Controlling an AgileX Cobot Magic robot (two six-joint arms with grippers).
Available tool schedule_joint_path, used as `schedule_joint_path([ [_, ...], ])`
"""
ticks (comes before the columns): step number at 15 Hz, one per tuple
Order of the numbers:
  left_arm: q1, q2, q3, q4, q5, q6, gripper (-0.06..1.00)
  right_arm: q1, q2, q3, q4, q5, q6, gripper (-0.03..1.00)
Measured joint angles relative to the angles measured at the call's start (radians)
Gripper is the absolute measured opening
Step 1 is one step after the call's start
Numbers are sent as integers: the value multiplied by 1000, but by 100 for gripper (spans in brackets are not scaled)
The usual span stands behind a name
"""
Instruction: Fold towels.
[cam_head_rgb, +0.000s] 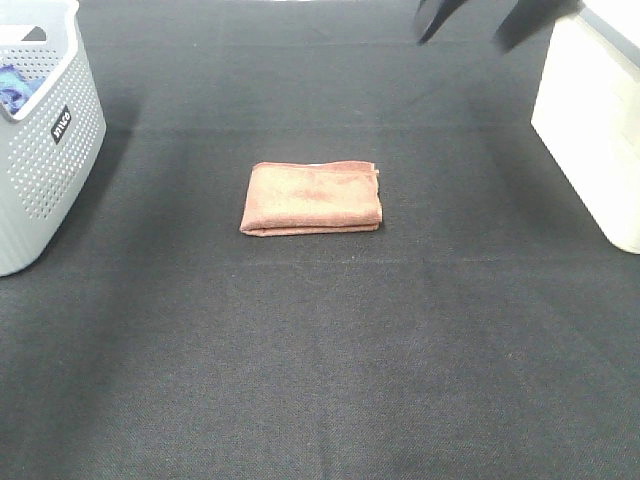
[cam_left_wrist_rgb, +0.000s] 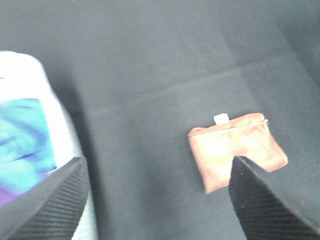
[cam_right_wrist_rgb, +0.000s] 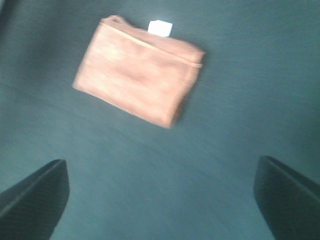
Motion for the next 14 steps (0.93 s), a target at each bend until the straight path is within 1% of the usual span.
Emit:
schedule_joint_path([
  [2, 0, -140, 166, 19, 1, -3, 74, 29, -136, 94, -69, 1, 40, 94],
  [4, 0, -299, 367, 22, 1, -11, 74, 29, -284, 233, -93, 1, 54, 94],
  [5, 0, -416, 516, 22, 1, -11, 74, 29, -397, 365, -99, 3, 54, 94],
  [6, 0, -416, 516, 22, 1, -11, 74, 29, -397, 365, -99, 3, 54, 94],
  [7, 0, -507, 647, 22, 1, -11, 74, 29, -473, 441, -99, 2, 55, 94],
  [11, 0, -851, 1068, 22, 3, -11, 74, 29, -764, 811, -99, -70, 59, 94],
  [12, 0, -939, 1163, 22, 4, -5, 74, 29, -833, 893, -99, -75, 63, 94],
  [14, 0, -1097, 1308, 22, 5, -5, 74, 29, -957, 1060, -99, -79, 63, 94],
])
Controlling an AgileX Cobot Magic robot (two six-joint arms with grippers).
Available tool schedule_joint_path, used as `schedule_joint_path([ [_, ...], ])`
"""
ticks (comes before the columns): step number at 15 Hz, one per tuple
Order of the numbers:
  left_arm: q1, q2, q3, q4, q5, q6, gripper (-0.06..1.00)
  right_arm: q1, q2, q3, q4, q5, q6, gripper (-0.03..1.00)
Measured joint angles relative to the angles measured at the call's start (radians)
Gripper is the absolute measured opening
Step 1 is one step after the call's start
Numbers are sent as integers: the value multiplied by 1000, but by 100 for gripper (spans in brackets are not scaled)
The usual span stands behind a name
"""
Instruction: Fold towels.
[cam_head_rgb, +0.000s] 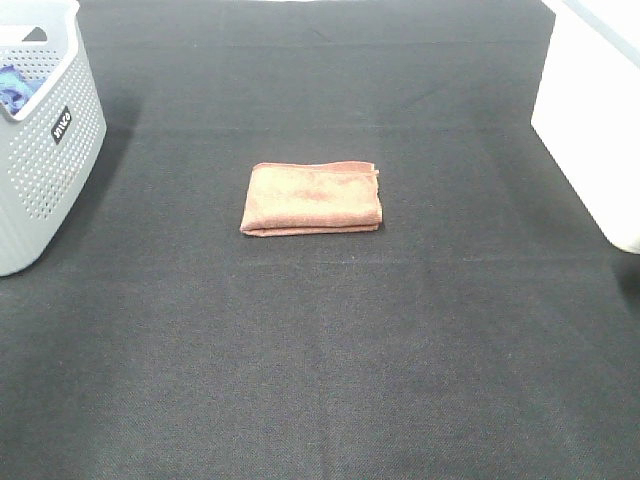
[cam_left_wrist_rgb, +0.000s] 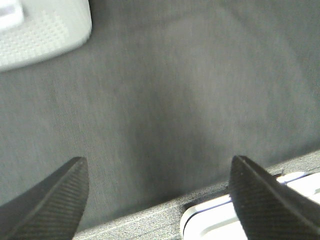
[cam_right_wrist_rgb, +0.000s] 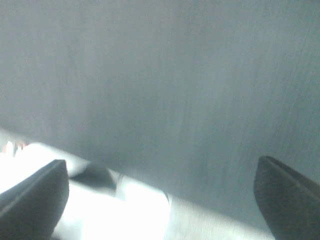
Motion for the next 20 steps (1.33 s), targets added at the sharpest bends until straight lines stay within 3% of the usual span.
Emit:
schedule_joint_path([
  [3, 0, -235, 146, -8, 2, 41, 74, 0, -221, 213, 0, 1, 0, 94],
  [5, 0, -323, 180, -16, 2, 75, 74, 0, -342, 273, -10, 1, -10, 94],
  [9, 0, -380, 248, -31, -7, 89, 74, 0, -493, 289, -37, -21, -23, 94],
  [13, 0, -380, 287, -67, -138, 169, 74, 0, -518, 312, -56, -56, -39, 94],
  [20, 0, -380, 293, -85, -158, 197, 74, 0, -518, 312, -56, -56, -39, 94],
])
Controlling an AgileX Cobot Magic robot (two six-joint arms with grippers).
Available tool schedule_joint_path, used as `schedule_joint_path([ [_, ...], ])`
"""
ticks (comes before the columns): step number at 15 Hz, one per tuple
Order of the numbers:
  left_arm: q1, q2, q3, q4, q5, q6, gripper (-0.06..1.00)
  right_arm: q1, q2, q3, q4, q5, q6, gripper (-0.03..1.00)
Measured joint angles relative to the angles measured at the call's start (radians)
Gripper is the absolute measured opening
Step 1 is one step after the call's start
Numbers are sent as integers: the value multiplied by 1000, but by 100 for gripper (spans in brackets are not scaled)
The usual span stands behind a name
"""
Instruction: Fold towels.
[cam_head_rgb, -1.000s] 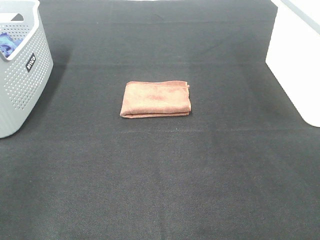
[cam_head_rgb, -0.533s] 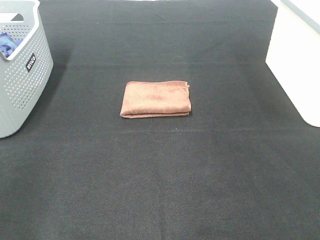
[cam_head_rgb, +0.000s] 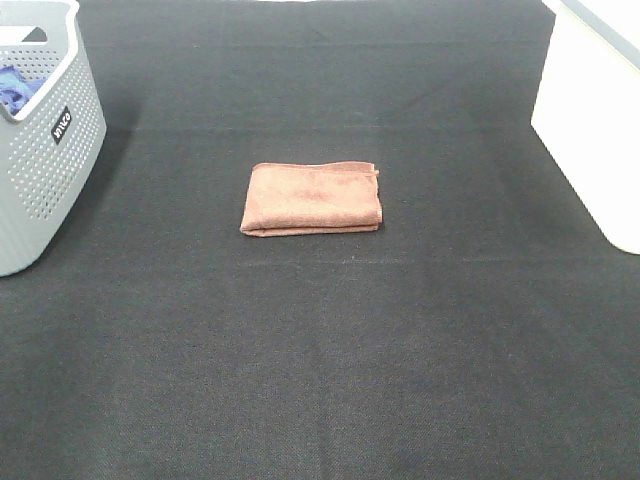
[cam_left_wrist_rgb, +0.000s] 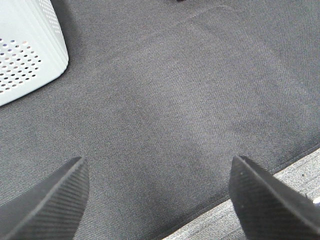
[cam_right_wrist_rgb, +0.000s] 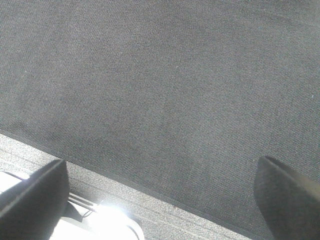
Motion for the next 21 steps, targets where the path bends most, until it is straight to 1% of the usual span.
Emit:
schedule_joint_path([
  [7, 0, 0, 0, 0, -1, 0, 74, -1, 0, 0, -1, 0, 0, 94],
  [8, 5, 0, 0, 0, -1, 0, 74, -22, -1, 0, 0, 0, 0, 94],
  [10, 58, 0, 0, 0, -1, 0, 74, -101, -35, 0, 0, -1, 0, 94],
  [12, 136, -32, 0, 0, -4, 0, 74, -169, -114, 0, 0, -1, 0, 94],
  [13, 185, -84, 0, 0, -4, 0, 74, -192, -186, 0, 0, -1, 0, 94],
  [14, 199, -131, 0, 0, -4, 0, 74, -193, -239, 0, 0, -1, 0, 94],
  [17, 205, -243, 0, 0, -4, 0, 74, -193, -353, 0, 1, -1, 0, 94],
  [21, 207, -246, 0, 0, -4, 0, 74, -197, -370, 0, 1, -1, 0, 94],
])
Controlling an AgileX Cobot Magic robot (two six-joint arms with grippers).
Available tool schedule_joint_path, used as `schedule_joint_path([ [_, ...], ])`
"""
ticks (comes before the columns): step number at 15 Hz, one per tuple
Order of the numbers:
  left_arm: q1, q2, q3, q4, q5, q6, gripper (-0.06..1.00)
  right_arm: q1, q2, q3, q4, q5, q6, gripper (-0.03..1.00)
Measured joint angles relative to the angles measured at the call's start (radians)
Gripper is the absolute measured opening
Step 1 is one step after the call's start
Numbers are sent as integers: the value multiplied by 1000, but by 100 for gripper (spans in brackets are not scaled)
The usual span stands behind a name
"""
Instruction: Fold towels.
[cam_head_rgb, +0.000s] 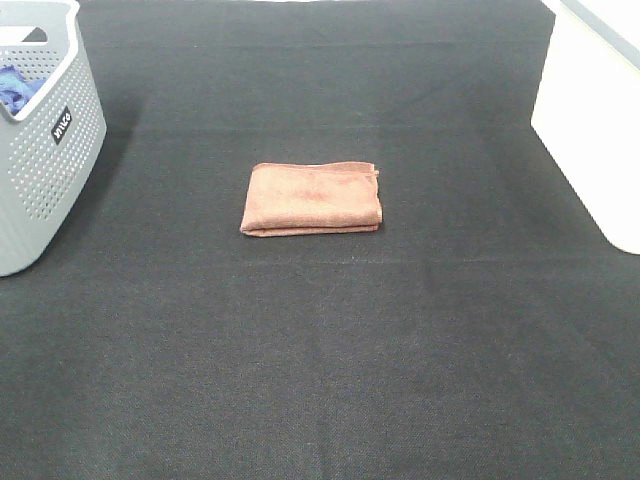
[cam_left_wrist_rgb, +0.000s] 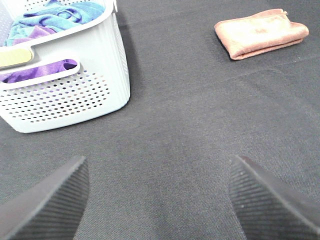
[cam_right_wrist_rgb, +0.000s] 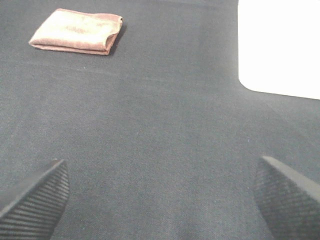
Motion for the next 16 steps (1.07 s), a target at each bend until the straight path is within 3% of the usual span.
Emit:
schedule_joint_path([
  [4, 0, 0, 0, 0, 0, 0, 74, -61, 0, 0, 0, 0, 0, 94],
  [16, 0, 0, 0, 0, 0, 0, 74, -64, -23, 5, 0, 0, 0, 94],
])
